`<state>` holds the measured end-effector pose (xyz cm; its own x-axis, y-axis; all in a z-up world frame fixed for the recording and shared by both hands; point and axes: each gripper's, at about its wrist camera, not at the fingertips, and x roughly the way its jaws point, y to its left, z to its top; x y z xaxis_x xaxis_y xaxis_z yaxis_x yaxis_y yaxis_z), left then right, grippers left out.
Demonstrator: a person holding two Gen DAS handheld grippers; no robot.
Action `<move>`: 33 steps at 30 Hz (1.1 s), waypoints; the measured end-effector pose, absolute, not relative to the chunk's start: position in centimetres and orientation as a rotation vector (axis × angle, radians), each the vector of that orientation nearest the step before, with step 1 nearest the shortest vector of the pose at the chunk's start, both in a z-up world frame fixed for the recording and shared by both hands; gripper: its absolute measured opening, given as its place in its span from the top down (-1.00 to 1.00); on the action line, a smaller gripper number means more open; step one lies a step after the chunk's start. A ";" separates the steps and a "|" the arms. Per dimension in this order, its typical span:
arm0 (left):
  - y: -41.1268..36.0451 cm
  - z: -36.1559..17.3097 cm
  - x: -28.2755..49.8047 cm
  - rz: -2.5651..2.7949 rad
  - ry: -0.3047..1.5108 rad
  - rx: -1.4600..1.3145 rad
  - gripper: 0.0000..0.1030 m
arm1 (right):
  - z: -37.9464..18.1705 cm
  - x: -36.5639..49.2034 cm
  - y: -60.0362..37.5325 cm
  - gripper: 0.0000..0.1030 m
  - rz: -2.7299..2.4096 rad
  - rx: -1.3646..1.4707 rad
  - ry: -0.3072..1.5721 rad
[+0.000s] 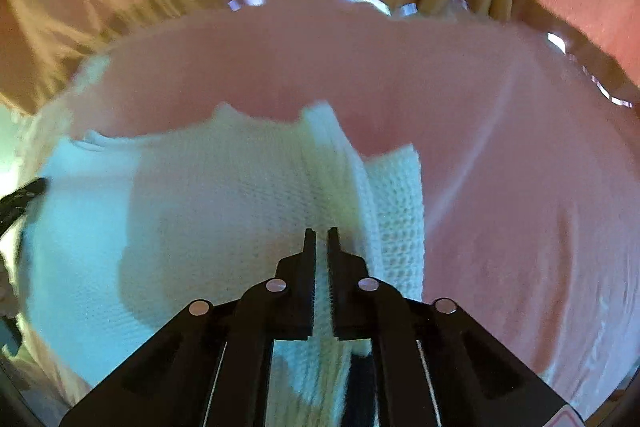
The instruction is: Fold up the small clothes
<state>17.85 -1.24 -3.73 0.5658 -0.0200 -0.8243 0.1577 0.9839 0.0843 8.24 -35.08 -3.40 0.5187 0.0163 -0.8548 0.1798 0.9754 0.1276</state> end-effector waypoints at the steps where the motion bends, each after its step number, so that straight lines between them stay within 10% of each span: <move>1: -1.2 -3.6 17.7 -0.105 0.959 0.158 0.77 | -2.7 7.6 -34.9 0.75 -0.086 0.211 1.005; 10: 0.1 -2.6 12.7 -0.158 0.936 0.160 0.08 | -3.9 3.0 -35.3 0.05 -0.073 0.199 1.068; 13: 0.2 -3.3 11.0 -0.192 0.936 0.174 0.07 | -5.6 1.8 -35.5 0.08 -0.062 0.196 1.104; 16: 0.1 -5.5 9.9 -0.199 0.987 0.214 0.37 | -6.4 1.4 -36.0 0.87 -0.053 0.208 1.094; 20: 0.4 -5.9 9.0 -0.176 0.976 0.247 0.70 | -4.0 0.0 -36.7 0.89 -0.058 0.214 1.021; 33: 1.6 -3.1 8.7 -0.187 0.931 0.087 0.57 | -1.3 0.8 -36.1 0.65 -0.082 0.240 0.952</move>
